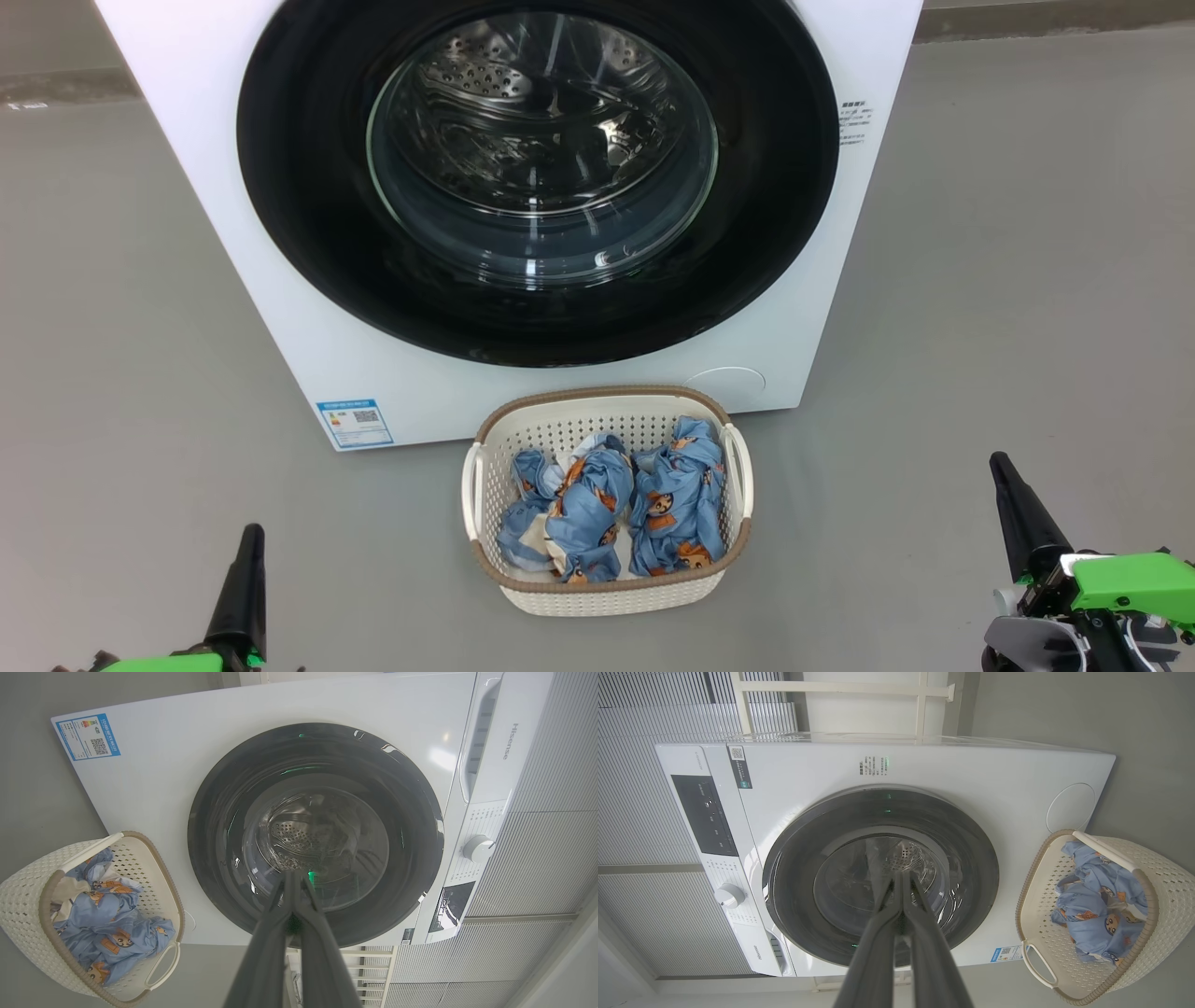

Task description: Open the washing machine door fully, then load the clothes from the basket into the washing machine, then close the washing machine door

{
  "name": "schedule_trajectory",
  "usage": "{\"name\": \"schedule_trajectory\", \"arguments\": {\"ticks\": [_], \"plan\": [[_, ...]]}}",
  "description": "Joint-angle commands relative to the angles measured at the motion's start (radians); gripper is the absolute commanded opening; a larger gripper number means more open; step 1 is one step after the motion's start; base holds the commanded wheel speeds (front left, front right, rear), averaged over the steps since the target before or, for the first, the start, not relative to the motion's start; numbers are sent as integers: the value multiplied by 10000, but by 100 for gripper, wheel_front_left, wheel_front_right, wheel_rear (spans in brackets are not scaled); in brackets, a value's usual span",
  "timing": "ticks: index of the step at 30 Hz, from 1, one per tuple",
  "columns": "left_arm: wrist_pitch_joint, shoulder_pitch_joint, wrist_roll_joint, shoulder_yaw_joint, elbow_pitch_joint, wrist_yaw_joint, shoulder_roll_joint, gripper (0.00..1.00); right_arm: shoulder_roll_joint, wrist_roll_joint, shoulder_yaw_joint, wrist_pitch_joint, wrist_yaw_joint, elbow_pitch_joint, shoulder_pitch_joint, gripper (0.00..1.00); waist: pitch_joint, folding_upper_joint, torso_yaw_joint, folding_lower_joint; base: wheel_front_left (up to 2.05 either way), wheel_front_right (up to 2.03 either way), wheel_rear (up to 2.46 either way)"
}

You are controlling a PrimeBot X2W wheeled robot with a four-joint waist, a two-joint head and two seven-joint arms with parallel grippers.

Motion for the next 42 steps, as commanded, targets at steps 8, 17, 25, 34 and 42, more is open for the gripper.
{"name": "schedule_trajectory", "arguments": {"ticks": [8,17,25,34,42], "plan": [[-7,51,-1,-15,111,0,-19,100,32,0,7,-3,0,129,48,100,0,0,0,0,0,0,0],[-178,323,102,-122,381,1,-132,100,179,-42,15,-98,3,472,378,100,-9,0,3,21,0,0,0],[-413,290,484,-194,243,1,-87,100,59,-303,109,-337,7,403,355,100,3,0,9,1,0,0,0],[-679,232,1320,-233,121,0,-14,100,-229,-913,405,-666,11,395,263,100,-8,0,28,1,0,0,0],[-915,179,2260,-247,49,0,3,100,-425,-1663,611,-916,15,382,117,100,-24,0,51,0,0,0,0]]}}
